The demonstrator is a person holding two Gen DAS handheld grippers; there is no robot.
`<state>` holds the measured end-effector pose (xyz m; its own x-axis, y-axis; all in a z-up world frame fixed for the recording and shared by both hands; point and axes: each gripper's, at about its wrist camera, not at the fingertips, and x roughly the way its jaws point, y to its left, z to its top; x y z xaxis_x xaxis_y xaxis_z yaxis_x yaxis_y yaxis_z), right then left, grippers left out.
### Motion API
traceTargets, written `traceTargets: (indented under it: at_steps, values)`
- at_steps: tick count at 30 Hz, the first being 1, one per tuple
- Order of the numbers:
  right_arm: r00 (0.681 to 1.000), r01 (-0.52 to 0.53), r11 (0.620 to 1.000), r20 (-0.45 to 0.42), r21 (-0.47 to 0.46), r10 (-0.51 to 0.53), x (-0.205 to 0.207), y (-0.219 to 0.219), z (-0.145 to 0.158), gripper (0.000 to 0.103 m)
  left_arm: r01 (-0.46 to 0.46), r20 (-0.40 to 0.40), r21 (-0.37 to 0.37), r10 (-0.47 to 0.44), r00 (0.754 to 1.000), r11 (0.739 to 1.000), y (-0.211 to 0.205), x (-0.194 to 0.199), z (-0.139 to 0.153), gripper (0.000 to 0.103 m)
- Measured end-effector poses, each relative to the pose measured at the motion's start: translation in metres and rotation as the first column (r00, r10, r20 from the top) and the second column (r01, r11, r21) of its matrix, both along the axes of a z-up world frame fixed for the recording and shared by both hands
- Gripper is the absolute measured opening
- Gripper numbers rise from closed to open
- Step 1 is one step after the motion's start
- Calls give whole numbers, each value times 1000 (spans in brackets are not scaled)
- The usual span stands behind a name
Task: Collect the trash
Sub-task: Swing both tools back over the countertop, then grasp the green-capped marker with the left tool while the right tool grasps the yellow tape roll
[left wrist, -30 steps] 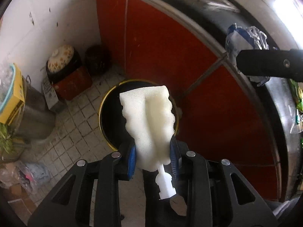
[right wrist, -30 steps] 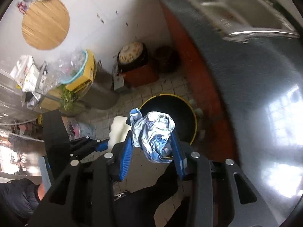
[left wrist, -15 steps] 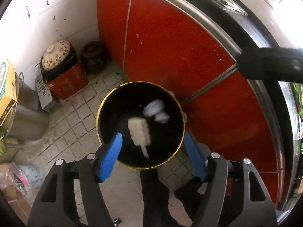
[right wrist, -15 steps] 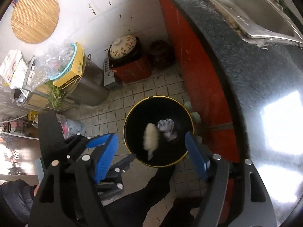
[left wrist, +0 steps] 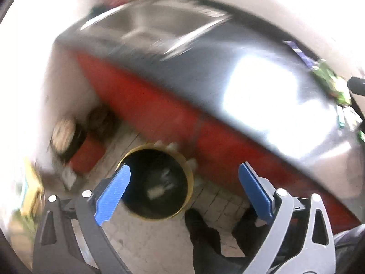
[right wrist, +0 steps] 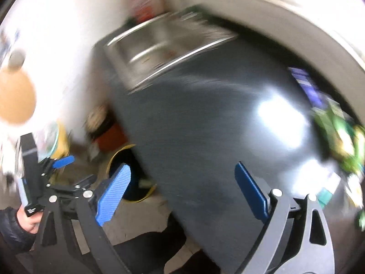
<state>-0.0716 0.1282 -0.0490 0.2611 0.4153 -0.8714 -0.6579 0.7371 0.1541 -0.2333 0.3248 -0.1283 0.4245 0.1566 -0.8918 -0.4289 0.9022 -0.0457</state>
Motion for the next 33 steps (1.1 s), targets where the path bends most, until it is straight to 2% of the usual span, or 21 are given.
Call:
traceTargets:
  at_steps: [3,6,8,10,13,15,17,19,22,26,30,33]
  values:
    - [984,173,985,46,13,-173,22,-81,20,90,133,39,5,-133,990,991,-51,56,29,93]
    - [941,330,943,71,26,-332,35,-163,31,90,282,86,0,-281,956,959,-114,108,54,93]
    - [907,411,911,88,29,-411,38,-209,37,90,369,104,-3,-367,924,929,-157,134,64,93]
    - [866,490,871,96,34,-491,38,-261,37,90,472,115,-7,-468,876,881,-209,159,70,93]
    - [815,573,819,84,32,-574,36,-322,34,90,563,104,-9,-559,823,827,-268,182,70,93]
    - [796,599,800,81,32,-600,36,-349,33,90,596,94,-14,-593,800,803,-294,193,67,93]
    - [790,609,793,75,30,-609,41,-369,27,90,614,76,-2,-612,787,789,-317,203,64,93]
    - [787,613,789,68,27,-614,44,-381,20,90,618,62,5,-617,784,786,-332,208,59,93]
    - [792,607,794,53,26,-608,58,-390,10,90,608,44,-2,-607,793,794,-341,223,49,93]
    - [827,561,828,38,6,-561,94,-393,-9,90,587,29,21,-588,809,809,-353,248,26,93]
    - [864,504,862,27,-44,-504,147,-386,-44,89,558,6,19,-558,830,829,-357,275,-4,92]
    - [877,478,873,-7,-97,-481,183,-383,-79,84,534,-2,42,-534,845,844,-357,291,-23,92]
